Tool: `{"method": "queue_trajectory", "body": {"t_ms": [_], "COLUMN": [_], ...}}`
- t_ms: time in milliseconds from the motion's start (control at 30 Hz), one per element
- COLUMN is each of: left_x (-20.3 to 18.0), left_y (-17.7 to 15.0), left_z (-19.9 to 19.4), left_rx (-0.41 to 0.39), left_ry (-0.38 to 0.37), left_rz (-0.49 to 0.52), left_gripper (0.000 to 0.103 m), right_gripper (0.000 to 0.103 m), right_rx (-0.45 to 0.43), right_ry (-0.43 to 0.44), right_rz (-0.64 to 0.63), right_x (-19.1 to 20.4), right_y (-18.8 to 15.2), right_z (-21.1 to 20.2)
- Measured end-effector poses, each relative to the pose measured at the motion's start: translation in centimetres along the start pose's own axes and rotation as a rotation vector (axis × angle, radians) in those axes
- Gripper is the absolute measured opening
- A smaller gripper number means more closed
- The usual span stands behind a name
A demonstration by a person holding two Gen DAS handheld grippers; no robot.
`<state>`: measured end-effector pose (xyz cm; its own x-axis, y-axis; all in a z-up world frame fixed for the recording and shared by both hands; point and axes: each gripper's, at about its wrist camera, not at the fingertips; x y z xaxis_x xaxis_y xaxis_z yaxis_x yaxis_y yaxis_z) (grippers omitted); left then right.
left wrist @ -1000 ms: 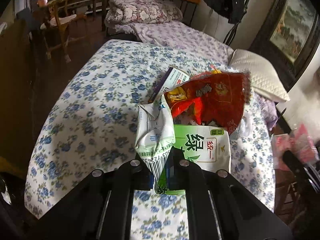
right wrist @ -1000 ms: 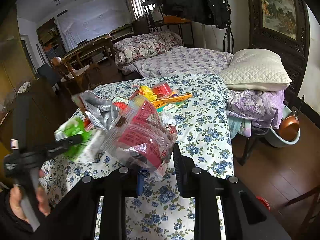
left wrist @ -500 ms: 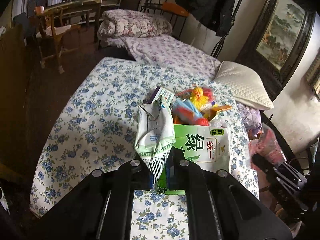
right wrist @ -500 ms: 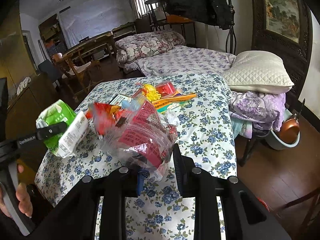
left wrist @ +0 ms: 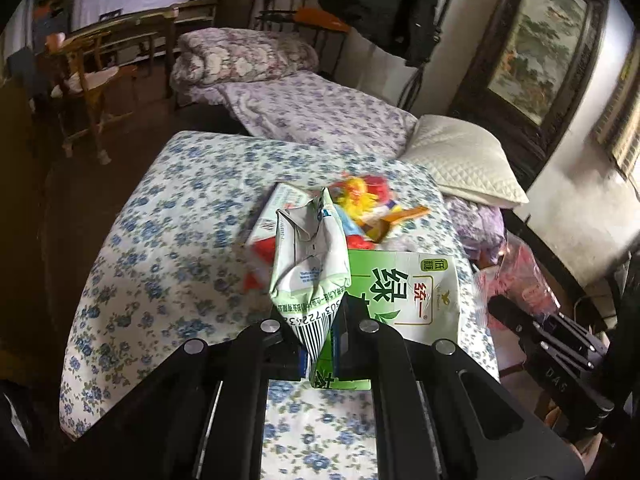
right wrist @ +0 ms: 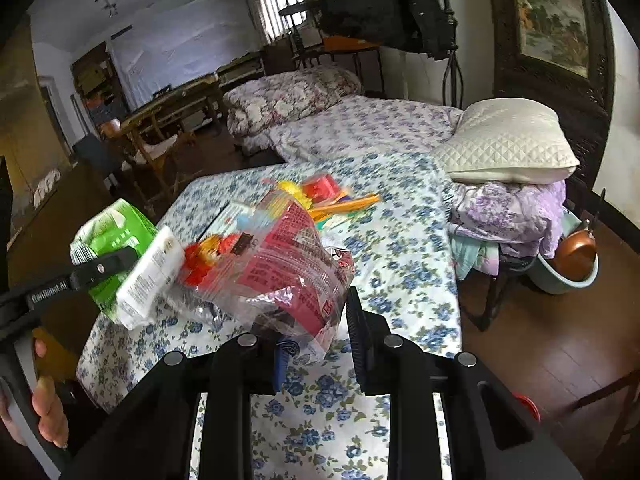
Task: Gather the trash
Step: 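Carry the plastic bag and tea carton in both tools to the red wastebasket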
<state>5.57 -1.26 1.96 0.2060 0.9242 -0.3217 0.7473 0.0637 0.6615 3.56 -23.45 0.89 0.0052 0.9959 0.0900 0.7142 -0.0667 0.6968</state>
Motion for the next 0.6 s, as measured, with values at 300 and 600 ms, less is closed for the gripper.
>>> {"method": "queue_trajectory", "body": {"t_ms": [300, 600], "left_x": [-9.9, -23.3], "left_y": [1.2, -3.4], "left_z": [2.6, 10.9], "left_rx": [0.053, 0.255], "left_ry": [-0.119, -0.225], "left_rz": [0.162, 0.398], "left_gripper": [0.010, 0.010], "right_gripper": [0.026, 0.026], "right_rx": [-0.028, 0.110], "right_ry": [-0.108, -0.304], "right_rz": [0.110, 0.255], "right_x": [-7.3, -19.7], "right_y": [-2.0, -9.6], "right_z": [-3.7, -3.4]}}
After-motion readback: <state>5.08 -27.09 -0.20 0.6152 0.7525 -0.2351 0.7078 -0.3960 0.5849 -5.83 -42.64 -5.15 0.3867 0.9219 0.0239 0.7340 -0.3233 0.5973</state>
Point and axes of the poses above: each gripper's, at about its wrist camera, not at the fingertips, and z roughly the way its jaws point, x to its left, y to its top, and after that the axes turned 9 degrees about -y, right-handed
